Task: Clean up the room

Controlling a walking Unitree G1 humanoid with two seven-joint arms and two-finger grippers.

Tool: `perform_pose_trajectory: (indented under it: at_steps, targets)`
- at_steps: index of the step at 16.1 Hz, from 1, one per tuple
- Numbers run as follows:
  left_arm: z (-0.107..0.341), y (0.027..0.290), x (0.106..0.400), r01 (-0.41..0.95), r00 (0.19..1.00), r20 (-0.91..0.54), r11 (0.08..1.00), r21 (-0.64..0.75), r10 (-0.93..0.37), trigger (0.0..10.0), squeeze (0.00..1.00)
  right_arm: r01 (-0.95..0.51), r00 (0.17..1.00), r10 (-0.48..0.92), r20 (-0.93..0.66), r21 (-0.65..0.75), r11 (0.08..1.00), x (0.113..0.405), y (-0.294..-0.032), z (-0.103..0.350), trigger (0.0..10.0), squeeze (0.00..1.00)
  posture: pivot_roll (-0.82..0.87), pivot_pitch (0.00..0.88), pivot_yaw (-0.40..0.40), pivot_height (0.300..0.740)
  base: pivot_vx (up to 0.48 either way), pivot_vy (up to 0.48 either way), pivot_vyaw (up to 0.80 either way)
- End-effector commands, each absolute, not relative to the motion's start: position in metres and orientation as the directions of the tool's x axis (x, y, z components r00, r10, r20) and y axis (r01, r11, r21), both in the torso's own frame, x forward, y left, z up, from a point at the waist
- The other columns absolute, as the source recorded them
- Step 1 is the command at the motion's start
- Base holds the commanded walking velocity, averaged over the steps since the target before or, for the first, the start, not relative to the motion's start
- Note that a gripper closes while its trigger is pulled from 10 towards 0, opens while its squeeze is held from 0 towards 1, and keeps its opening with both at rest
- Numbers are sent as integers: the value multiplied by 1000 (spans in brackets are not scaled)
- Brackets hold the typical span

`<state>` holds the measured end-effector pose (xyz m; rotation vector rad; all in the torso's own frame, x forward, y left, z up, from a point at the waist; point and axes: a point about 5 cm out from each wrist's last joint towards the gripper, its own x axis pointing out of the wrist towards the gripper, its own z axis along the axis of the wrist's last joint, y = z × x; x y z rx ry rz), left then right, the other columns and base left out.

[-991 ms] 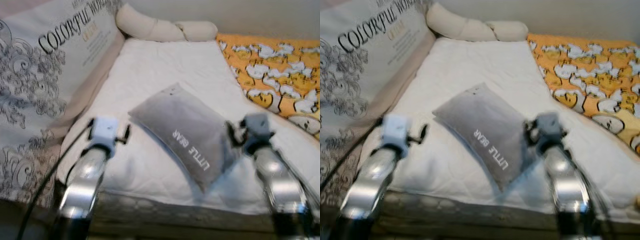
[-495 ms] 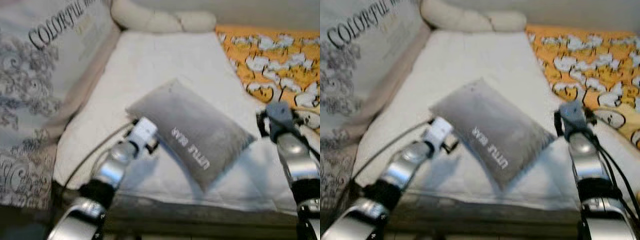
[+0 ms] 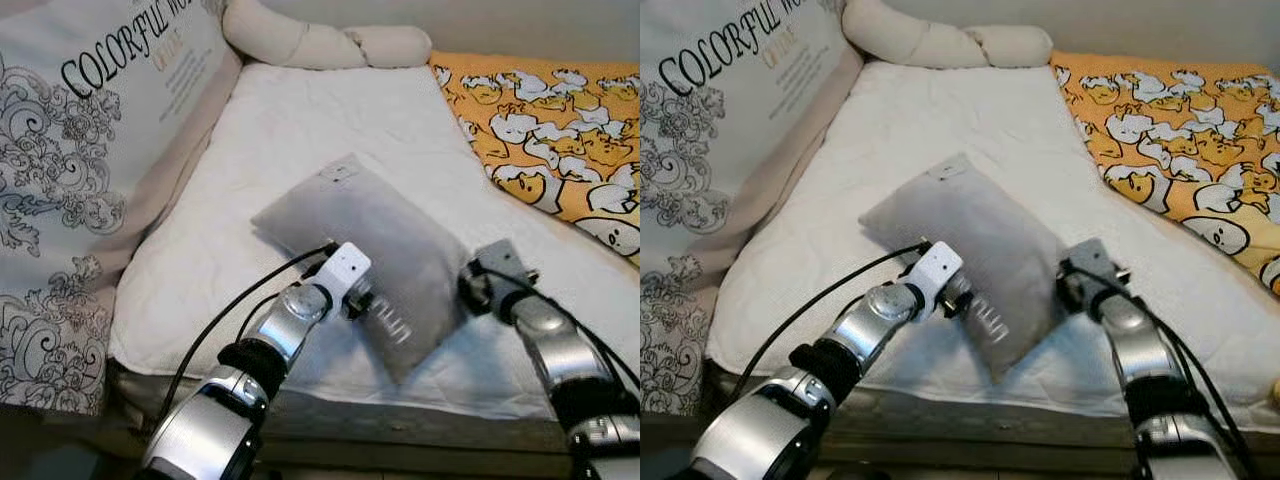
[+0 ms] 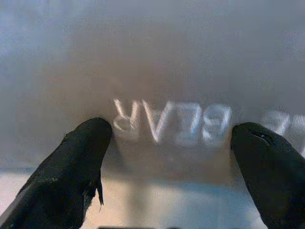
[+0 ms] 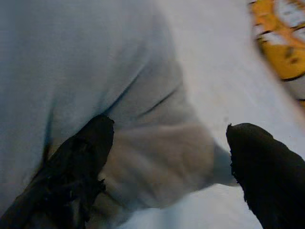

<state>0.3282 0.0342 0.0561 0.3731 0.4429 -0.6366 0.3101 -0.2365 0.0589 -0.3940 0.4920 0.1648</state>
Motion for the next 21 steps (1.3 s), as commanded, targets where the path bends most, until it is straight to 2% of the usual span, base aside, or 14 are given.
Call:
perform_pose_trajectory:
  at_steps: [1, 6, 9, 13, 15, 18, 21]
  targets:
    - [64, 35, 335, 608, 747, -464, 771, 190, -475, 10000, 0, -310, 847, 139, -513, -265, 913, 309, -223, 56, 10000, 0, 35, 0, 0, 740, 0, 0, 0]
    - [78, 49, 349, 513, 812, -386, 851, 111, -438, 10000, 0, -442, 778, 322, -540, -105, 891, 299, -193, 57, 10000, 0, 48, 0, 0, 740, 0, 0, 0]
    - [100, 69, 366, 441, 866, -296, 895, 71, -404, 10000, 0, -559, 716, 480, -507, -3, 829, 286, -163, 74, 10000, 0, 53, 0, -1, 740, 0, 0, 0]
    - [121, 95, 377, 405, 898, -226, 910, 88, -377, 10000, 0, -588, 696, 530, -484, 39, 808, 276, -151, 84, 10000, 0, 59, 0, -6, 740, 0, 0, 0]
    - [135, 113, 382, 381, 918, -180, 913, 149, -353, 10000, 0, -588, 696, 557, -454, 84, 804, 269, -147, 95, 10000, 0, 65, 0, -8, 740, 0, 0, 0]
    - [139, 138, 383, 366, 927, -189, 892, 265, -324, 10000, 0, -616, 678, 557, -480, 43, 787, 249, -163, 109, 10000, 0, 66, 0, -3, 740, 0, 0, 0]
    - [119, 148, 373, 366, 917, -262, 895, 255, -300, 10000, 0, -568, 696, 401, -595, -115, 815, 236, -214, 107, 10000, 0, 41, 0, 16, 740, 0, 0, 0]
